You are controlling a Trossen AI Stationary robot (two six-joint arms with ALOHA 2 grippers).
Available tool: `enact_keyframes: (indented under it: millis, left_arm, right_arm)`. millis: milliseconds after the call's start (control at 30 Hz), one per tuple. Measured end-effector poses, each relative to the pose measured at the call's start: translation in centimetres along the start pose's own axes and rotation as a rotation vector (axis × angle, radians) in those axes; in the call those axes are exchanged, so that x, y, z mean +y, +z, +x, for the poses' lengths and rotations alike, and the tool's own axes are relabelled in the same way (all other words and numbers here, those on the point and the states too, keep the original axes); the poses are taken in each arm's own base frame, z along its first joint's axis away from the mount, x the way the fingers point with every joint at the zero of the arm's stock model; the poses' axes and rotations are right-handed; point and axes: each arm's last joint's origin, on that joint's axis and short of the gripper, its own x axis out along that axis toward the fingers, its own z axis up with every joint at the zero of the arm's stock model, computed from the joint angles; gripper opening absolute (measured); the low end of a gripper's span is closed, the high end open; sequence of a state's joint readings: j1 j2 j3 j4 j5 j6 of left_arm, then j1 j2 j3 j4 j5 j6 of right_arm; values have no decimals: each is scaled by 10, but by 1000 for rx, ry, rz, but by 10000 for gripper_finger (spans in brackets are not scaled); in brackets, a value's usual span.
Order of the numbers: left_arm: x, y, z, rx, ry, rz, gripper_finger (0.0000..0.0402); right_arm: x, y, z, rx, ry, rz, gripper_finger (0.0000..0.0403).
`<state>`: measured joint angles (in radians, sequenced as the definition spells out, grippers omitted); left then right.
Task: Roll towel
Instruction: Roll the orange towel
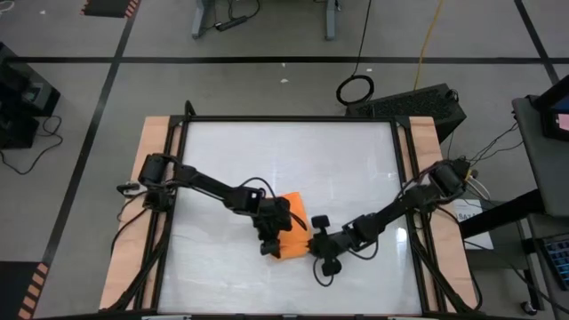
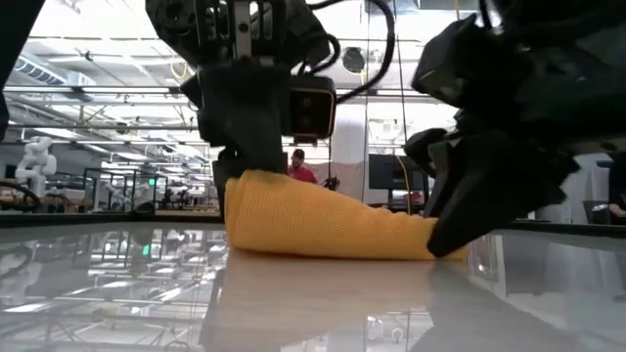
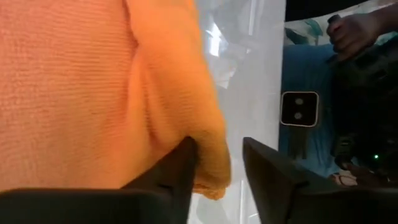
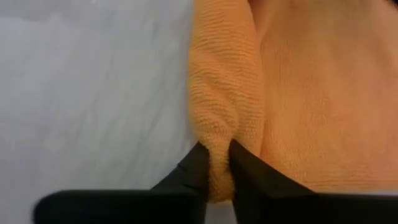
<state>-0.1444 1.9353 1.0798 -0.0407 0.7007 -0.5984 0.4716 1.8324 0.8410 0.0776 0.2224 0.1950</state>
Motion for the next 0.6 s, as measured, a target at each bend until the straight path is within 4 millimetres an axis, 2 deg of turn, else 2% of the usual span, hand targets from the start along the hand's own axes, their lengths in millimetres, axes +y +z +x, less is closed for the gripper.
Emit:
enact_keyframes:
  millis: [133,267,400,600]
  left_arm:
    - [-12,2,-12,-49,30,26,184]
    - [-28,-1,-30,-122,149,100,213]
    - [-52,-12,-41,-184,325,254,220]
    - [-82,-35,-31,-232,566,510,221]
  right_arm:
    - [-11,2,3,18,59,60,9]
    - [-22,3,5,36,120,124,14]
    - [-32,4,7,49,181,179,13]
    - [-47,6,9,66,273,263,11]
